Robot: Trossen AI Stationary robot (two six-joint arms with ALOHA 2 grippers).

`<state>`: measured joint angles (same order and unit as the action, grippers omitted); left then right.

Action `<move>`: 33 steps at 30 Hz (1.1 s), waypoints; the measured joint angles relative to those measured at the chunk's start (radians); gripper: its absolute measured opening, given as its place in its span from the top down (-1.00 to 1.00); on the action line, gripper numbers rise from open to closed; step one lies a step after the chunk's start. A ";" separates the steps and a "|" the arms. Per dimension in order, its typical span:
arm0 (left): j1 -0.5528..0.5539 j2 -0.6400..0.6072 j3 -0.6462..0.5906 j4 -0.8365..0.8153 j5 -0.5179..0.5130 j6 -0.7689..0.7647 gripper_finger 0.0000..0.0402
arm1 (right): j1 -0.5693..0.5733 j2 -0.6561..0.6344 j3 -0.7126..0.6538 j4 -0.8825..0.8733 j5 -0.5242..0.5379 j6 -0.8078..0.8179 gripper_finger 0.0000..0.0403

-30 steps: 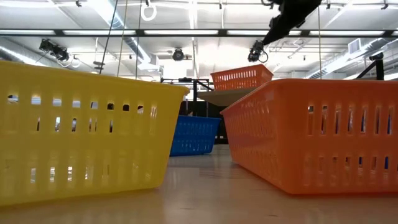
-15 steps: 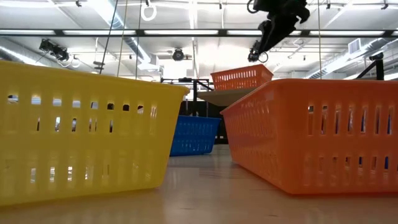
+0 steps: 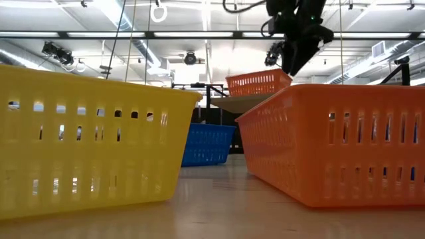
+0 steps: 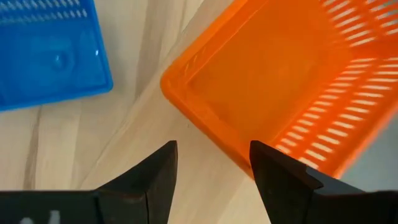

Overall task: Stack baskets on shelf by color
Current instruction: Put the top orange basket on the shelf

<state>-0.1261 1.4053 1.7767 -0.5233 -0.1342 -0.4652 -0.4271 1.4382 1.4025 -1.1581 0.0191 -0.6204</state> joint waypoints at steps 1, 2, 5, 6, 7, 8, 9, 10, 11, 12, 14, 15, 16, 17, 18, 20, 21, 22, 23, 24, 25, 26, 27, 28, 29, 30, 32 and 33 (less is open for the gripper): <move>-0.002 0.001 0.000 0.000 -0.001 -0.001 0.09 | 0.000 0.011 0.000 -0.015 0.004 -0.001 -0.02; -0.002 0.001 0.000 0.000 -0.002 -0.002 0.09 | 0.000 0.022 0.000 -0.024 0.007 -0.001 -0.02; -0.008 0.001 0.000 -0.001 -0.003 -0.023 0.09 | 0.000 0.052 -0.002 -0.021 0.007 0.007 0.04; -0.009 0.001 0.000 -0.002 -0.003 -0.028 0.09 | 0.000 0.059 -0.002 -0.019 0.006 0.016 0.07; -0.010 0.001 0.000 -0.005 -0.003 -0.029 0.09 | 0.001 0.065 -0.002 -0.016 -0.002 0.022 0.12; -0.010 0.001 0.000 -0.007 -0.002 -0.032 0.09 | 0.001 0.070 -0.002 -0.017 -0.014 0.024 0.17; -0.011 0.001 0.000 -0.008 -0.002 -0.044 0.09 | 0.003 0.075 -0.002 -0.017 -0.021 0.025 0.24; -0.014 0.001 0.000 -0.007 -0.003 -0.049 0.09 | 0.008 0.077 -0.002 -0.015 -0.026 0.034 0.31; -0.014 0.001 0.000 -0.007 -0.003 -0.055 0.10 | 0.011 0.078 -0.002 -0.015 -0.031 0.046 0.39; -0.014 0.001 0.000 -0.007 -0.003 -0.059 0.10 | 0.014 0.080 -0.002 -0.017 -0.038 0.063 0.48; -0.014 0.001 0.000 -0.007 -0.003 -0.072 0.10 | 0.021 0.081 -0.002 -0.016 -0.050 0.100 0.67; -0.014 0.001 0.000 -0.007 -0.003 -0.073 0.10 | 0.025 0.080 -0.002 -0.016 -0.059 0.121 0.77; -0.014 0.001 0.000 -0.006 -0.003 -0.074 0.10 | 0.029 0.078 -0.002 -0.014 -0.062 0.141 0.87; -0.014 0.001 0.000 -0.006 -0.003 -0.074 0.10 | 0.034 0.074 -0.002 -0.015 -0.062 0.160 0.93; -0.014 0.001 0.000 -0.006 -0.003 -0.074 0.10 | 0.040 0.069 -0.002 -0.017 -0.063 0.180 0.95; -0.014 0.001 0.000 -0.006 -0.003 -0.073 0.10 | 0.049 0.059 -0.002 -0.011 -0.069 0.228 0.93; -0.014 0.001 0.000 -0.006 -0.003 -0.073 0.10 | 0.054 0.055 -0.002 -0.008 -0.072 0.249 0.92; -0.014 0.001 0.000 -0.006 -0.003 -0.073 0.10 | 0.058 0.051 -0.002 -0.003 -0.074 0.265 0.93; -0.014 0.001 0.000 -0.005 -0.003 -0.073 0.10 | 0.062 0.046 -0.002 0.002 -0.080 0.280 0.95; -0.014 0.001 0.000 -0.005 -0.003 -0.074 0.10 | 0.066 0.042 -0.002 0.009 -0.090 0.296 0.96; -0.014 0.001 0.000 -0.004 -0.003 -0.074 0.10 | 0.068 0.039 -0.002 0.018 -0.101 0.315 0.96; -0.014 0.001 0.000 -0.004 -0.003 -0.074 0.10 | 0.071 0.039 -0.002 0.028 -0.114 0.337 0.96; -0.014 0.001 0.000 -0.002 -0.003 -0.074 0.11 | 0.073 0.039 -0.002 0.041 -0.124 0.362 0.96; -0.014 0.001 0.000 0.001 -0.003 -0.074 0.11 | 0.074 0.039 -0.002 0.055 -0.130 0.385 0.96; -0.014 0.001 0.000 0.007 -0.003 -0.074 0.12 | 0.074 0.039 -0.002 0.076 -0.137 0.409 0.96; -0.014 0.001 0.000 0.016 -0.003 -0.074 0.12 | 0.074 0.042 -0.002 0.102 -0.140 0.434 0.96; -0.014 0.001 0.000 0.032 -0.003 -0.074 0.14 | 0.074 0.050 -0.002 0.166 -0.141 0.495 0.97; -0.014 0.001 0.000 0.043 -0.003 -0.074 0.14 | 0.073 0.051 -0.002 0.197 -0.141 0.528 0.97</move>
<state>-0.1398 1.4067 1.7767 -0.4806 -0.1371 -0.5396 -0.3543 1.4895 1.4010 -0.9611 -0.1215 -0.0927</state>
